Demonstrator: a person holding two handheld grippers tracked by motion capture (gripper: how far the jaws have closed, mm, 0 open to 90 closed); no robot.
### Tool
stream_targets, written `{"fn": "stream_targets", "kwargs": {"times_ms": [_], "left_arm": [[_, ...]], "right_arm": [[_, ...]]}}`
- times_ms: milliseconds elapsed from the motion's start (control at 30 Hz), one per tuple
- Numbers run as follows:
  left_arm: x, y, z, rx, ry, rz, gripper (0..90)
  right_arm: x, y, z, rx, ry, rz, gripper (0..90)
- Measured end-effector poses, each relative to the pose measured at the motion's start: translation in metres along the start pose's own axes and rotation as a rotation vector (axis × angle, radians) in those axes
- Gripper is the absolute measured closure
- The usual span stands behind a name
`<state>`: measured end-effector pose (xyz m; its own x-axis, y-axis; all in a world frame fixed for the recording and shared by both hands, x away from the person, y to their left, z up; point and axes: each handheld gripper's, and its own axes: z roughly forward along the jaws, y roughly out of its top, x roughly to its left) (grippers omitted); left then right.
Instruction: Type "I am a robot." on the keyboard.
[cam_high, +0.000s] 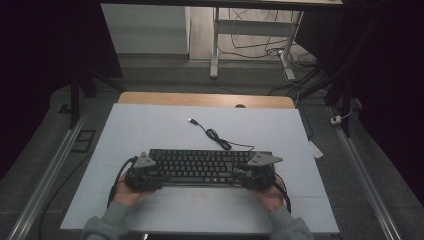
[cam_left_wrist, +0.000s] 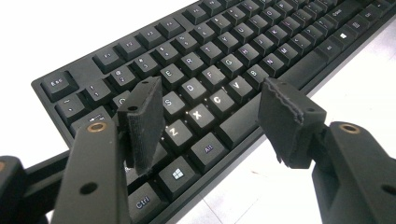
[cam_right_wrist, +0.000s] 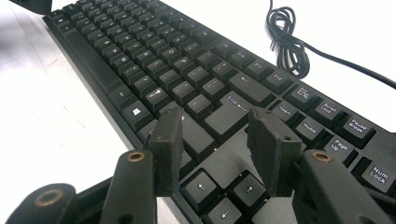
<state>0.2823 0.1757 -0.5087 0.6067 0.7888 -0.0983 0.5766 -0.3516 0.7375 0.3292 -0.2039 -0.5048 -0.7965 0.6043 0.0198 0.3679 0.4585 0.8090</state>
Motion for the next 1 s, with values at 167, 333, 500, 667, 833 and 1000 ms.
{"fn": "stream_targets", "kwargs": {"times_ms": [167,333,500,667,833,1000], "left_arm": [[0.001,0.000,0.000,0.000,-0.002,0.001,39.9],[0.000,0.000,0.001,0.003,0.001,0.000,39.8],[0.001,0.000,0.001,0.008,-0.001,0.002,39.5],[0.001,0.000,0.001,0.007,-0.002,0.004,39.4],[0.001,0.000,0.002,0.010,-0.004,0.006,39.3],[0.001,-0.001,0.003,0.011,-0.003,0.006,39.2]], "right_arm": [[0.000,0.001,-0.001,-0.009,0.003,0.004,55.7],[0.002,0.005,-0.001,-0.022,0.012,0.009,55.7],[0.004,0.009,0.000,-0.037,0.022,0.014,56.1],[0.006,0.013,0.001,-0.040,0.024,0.015,57.5],[0.008,0.018,0.004,-0.047,0.035,0.017,63.6],[0.011,0.024,0.008,-0.042,0.055,0.012,73.3]]}}
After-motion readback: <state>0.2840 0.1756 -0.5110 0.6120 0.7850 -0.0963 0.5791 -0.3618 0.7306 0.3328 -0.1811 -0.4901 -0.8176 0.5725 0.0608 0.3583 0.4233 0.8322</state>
